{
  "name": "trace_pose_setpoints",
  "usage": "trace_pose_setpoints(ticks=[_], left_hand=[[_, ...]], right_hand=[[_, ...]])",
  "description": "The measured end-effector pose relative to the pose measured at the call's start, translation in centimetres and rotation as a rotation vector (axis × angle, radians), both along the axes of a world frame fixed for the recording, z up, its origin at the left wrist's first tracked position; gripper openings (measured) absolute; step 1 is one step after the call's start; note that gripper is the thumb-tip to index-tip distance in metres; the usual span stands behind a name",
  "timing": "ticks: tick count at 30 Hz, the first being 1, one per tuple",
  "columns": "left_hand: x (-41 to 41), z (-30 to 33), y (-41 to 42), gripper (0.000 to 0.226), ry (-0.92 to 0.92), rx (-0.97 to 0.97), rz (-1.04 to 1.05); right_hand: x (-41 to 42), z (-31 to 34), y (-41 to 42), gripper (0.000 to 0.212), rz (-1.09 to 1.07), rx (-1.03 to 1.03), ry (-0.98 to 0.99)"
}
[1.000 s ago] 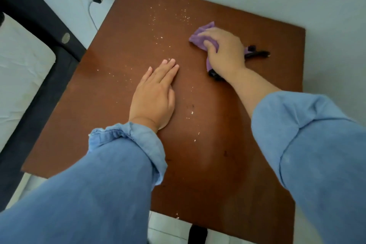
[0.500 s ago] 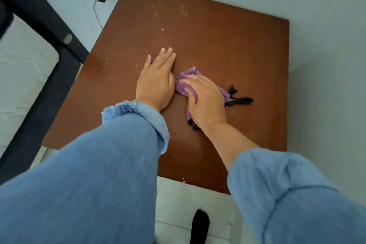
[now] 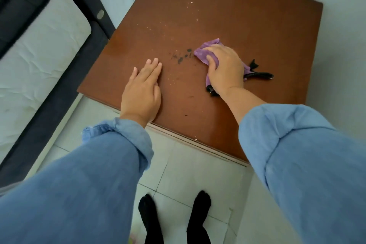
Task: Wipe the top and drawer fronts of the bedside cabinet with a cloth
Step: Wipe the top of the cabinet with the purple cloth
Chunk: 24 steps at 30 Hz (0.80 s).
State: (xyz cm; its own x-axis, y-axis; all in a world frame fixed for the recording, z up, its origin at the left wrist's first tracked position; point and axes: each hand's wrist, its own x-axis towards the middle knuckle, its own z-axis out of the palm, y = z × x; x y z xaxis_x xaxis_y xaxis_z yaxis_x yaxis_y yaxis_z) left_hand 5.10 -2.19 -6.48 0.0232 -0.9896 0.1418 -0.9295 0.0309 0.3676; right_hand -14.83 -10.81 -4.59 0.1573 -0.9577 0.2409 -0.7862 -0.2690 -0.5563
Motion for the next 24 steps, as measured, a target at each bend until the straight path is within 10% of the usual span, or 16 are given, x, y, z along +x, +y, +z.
trace_pose_setpoints(ticks=[24], left_hand=[[0.3,-0.3,-0.4,0.053,0.032,-0.021,0.004]], right_hand=[[4.5,-1.8,14.8,0.017,0.158,-0.15,-0.165]])
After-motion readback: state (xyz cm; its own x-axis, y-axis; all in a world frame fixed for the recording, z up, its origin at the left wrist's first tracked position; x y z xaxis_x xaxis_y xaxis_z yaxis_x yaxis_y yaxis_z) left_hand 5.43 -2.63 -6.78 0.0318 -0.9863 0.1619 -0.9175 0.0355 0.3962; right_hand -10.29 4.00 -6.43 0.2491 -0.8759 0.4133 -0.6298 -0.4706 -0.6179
